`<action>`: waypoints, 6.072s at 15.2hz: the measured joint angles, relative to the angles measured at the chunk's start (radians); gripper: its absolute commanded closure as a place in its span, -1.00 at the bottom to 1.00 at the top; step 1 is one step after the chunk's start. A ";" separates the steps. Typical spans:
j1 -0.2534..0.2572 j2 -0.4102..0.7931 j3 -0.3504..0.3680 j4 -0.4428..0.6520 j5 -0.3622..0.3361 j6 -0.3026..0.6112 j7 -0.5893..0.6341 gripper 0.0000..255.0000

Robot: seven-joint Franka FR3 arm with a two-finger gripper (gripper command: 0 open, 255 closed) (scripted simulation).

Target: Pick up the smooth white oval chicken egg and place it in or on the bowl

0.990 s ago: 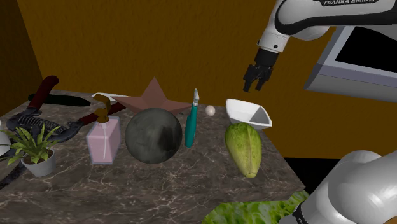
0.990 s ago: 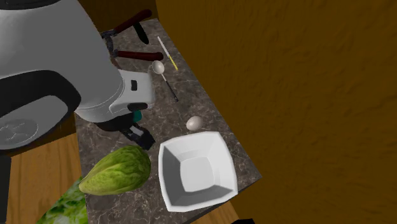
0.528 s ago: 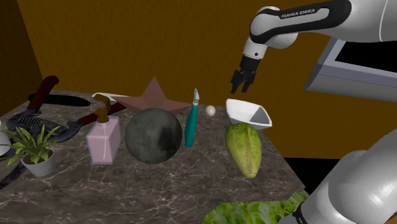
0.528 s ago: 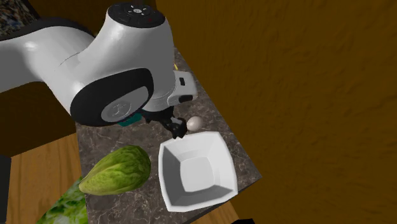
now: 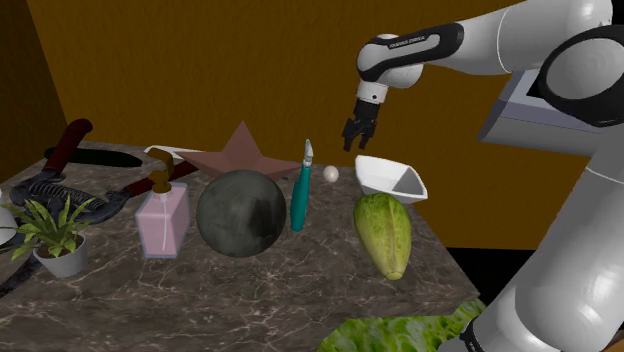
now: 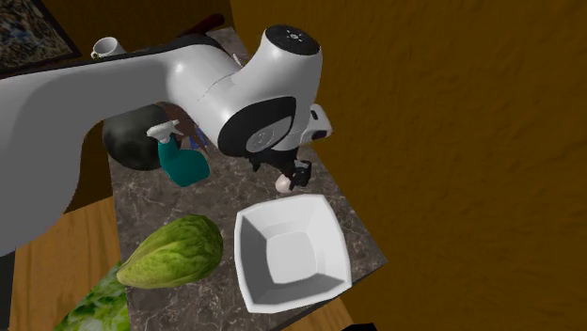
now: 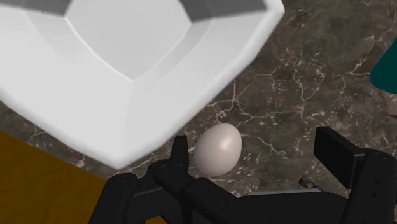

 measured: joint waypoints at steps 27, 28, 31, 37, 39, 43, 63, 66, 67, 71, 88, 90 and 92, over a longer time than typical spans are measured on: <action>-0.047 0.507 -0.002 0.508 0.116 -0.193 -0.137 1.00; -0.048 0.513 -0.003 0.527 0.120 -0.225 -0.132 1.00; -0.043 0.501 -0.005 0.496 0.143 -0.174 -0.133 1.00; -0.040 0.513 -0.012 0.526 0.126 -0.219 -0.132 1.00; -0.034 0.508 -0.019 0.512 0.130 -0.203 -0.142 1.00; -0.023 0.504 -0.034 0.520 0.127 -0.211 -0.136 1.00; 0.185 0.167 -0.114 -0.170 -0.043 0.548 -0.037 -1.00; 0.185 0.167 -0.114 -0.170 -0.043 0.548 -0.037 -1.00; 0.185 0.167 -0.114 -0.170 -0.043 0.548 -0.037 1.00; 0.185 0.167 -0.114 -0.170 -0.043 0.549 -0.037 1.00; 0.194 0.098 -0.127 -0.121 -0.075 0.434 -0.019 1.00; 0.197 0.085 -0.128 -0.109 -0.081 0.410 -0.015 1.00; 0.198 0.075 -0.129 -0.094 -0.086 0.385 -0.013 1.00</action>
